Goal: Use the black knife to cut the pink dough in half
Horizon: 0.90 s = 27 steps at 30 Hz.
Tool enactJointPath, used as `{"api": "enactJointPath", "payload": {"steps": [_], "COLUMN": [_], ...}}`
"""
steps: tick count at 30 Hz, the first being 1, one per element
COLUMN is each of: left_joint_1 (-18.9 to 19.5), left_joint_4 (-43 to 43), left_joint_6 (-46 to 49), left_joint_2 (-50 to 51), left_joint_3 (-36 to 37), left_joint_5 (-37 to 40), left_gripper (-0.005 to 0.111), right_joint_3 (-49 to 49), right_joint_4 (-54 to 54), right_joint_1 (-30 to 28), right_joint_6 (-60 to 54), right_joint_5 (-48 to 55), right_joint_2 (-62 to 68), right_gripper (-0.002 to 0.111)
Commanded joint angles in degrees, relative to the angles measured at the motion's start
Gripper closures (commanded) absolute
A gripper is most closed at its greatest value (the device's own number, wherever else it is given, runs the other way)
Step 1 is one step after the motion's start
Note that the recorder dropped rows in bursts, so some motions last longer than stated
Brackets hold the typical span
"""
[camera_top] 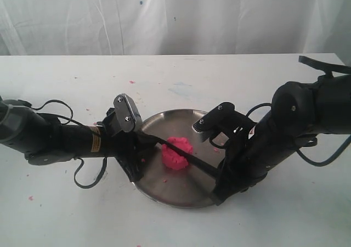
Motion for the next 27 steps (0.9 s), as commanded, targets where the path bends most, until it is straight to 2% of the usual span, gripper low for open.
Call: {"api": "enactJointPath", "payload": {"steps": [1, 6, 9, 20, 27], "left_joint_1": [-0.2, -0.1, -0.1, -0.2, -0.2], "left_joint_4": [0.3, 1.0, -1.9, -2.9, -2.9], "left_joint_6": [0.3, 0.3, 0.4, 0.4, 0.4], "left_joint_2": [0.5, -3.2, -5.4, 1.4, 1.7], "left_joint_3": [0.1, 0.2, 0.2, 0.1, 0.1], "left_joint_5": [0.9, -3.1, -4.2, -2.4, -2.4], "left_gripper": [0.107, 0.107, 0.107, 0.107, 0.107], "right_joint_3": [0.2, 0.2, 0.2, 0.2, 0.2], "right_joint_4": [0.1, 0.1, 0.1, 0.1, 0.1], "right_joint_1": [0.1, 0.1, 0.1, 0.1, 0.1], "right_joint_6": [-0.6, -0.6, -0.6, -0.6, -0.6], "right_joint_5": [0.3, 0.7, 0.6, 0.8, 0.8], "right_joint_2": [0.0, 0.0, 0.0, 0.0, 0.0], "right_gripper": [0.108, 0.108, 0.108, 0.108, 0.108]}}
